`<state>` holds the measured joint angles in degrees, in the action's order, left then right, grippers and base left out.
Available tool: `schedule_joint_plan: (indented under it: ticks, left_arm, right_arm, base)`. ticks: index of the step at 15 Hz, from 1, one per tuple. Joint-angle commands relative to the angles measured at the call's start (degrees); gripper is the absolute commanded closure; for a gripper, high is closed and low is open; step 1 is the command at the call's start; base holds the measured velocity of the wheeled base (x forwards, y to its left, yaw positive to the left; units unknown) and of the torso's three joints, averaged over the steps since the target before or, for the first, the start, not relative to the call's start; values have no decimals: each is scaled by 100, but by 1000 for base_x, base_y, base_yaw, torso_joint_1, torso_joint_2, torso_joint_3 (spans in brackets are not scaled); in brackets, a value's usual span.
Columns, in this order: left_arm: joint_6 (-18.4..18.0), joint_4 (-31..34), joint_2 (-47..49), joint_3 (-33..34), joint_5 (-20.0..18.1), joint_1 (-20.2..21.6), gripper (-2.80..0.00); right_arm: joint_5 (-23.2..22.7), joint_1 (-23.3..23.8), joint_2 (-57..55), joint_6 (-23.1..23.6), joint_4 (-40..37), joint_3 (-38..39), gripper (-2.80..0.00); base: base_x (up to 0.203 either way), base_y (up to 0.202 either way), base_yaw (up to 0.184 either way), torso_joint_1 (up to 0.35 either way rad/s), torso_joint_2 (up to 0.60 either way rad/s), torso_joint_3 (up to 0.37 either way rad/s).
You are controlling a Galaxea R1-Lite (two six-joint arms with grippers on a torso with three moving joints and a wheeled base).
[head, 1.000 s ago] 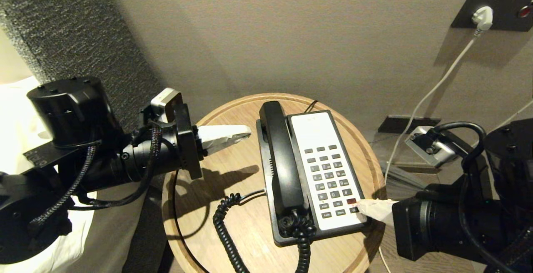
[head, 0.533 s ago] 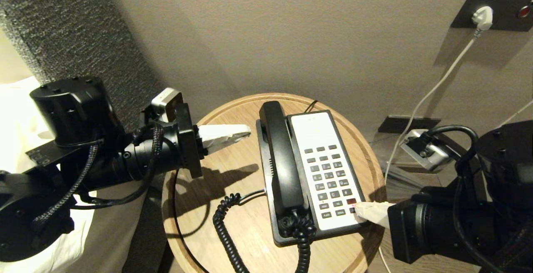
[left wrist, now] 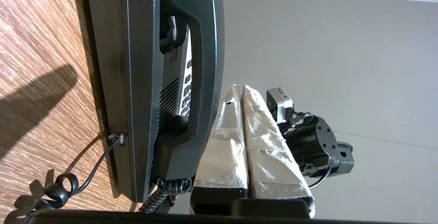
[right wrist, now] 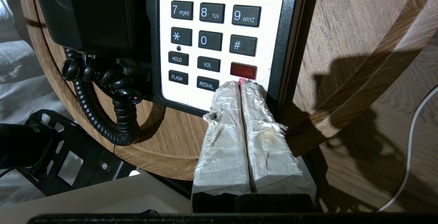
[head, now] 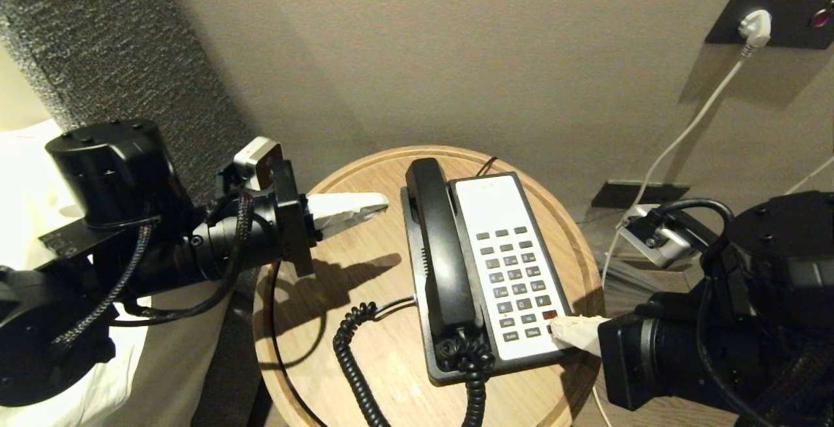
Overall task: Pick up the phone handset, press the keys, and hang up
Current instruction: End the call using the dial pad
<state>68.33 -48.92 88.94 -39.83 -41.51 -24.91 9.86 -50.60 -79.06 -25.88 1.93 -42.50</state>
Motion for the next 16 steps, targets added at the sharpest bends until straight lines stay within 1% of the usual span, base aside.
schedule_joint_plan:
  ticks: [1, 10, 16]
  left_arm:
    - [49, -30, 9, -16, -33, 3, 0]
    - [49, -56, -8, 27, -24, 47, 0]
    - [60, -21, -196, 161, -24, 161, 0]
  right_arm:
    - [7, -2, -29, -14, 1, 5, 0]
    - [25, -2, -82, -5, 1, -4, 0]
    - [42, 1, 136, -14, -21, -4, 0]
  base:
    - [0, 0, 0, 0, 0, 0]
    - [0, 0, 0, 0, 0, 0]
    - [0, 0, 0, 0, 0, 0]
